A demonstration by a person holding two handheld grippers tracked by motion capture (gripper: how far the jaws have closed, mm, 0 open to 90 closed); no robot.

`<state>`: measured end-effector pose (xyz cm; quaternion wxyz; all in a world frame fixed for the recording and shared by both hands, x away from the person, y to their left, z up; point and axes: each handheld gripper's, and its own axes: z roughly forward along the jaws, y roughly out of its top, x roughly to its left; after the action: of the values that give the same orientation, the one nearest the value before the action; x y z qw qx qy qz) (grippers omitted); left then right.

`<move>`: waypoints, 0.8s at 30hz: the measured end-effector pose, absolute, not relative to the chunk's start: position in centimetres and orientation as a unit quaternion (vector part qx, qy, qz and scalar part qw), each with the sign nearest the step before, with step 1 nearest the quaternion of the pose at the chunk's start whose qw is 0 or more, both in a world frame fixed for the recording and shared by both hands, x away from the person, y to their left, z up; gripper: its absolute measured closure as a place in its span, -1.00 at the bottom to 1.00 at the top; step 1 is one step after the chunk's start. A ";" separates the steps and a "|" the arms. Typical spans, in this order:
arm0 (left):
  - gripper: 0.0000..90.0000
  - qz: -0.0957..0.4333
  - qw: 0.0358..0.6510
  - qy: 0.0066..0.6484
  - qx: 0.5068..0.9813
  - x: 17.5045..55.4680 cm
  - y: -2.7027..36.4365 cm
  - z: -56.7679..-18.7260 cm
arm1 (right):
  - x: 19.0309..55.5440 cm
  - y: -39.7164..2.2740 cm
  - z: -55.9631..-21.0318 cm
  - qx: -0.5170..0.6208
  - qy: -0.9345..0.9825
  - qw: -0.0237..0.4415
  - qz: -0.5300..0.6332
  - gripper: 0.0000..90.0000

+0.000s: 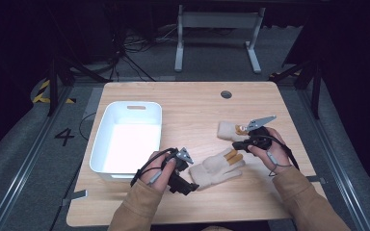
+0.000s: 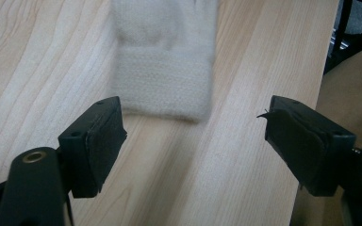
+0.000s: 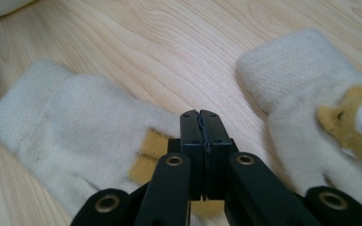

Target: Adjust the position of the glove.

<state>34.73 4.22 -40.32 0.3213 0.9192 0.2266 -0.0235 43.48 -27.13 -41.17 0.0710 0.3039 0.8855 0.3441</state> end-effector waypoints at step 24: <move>-0.53 -0.026 0.311 0.237 0.920 33.3 5.0 -40.7 | 45.4 -23.9 -43.5 0.300 0.893 0.049 0.331 0.99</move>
<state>33.31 4.96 -40.72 0.3110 0.9200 0.2370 -0.0261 45.42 -23.94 -43.47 0.0494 0.3002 0.8932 0.3311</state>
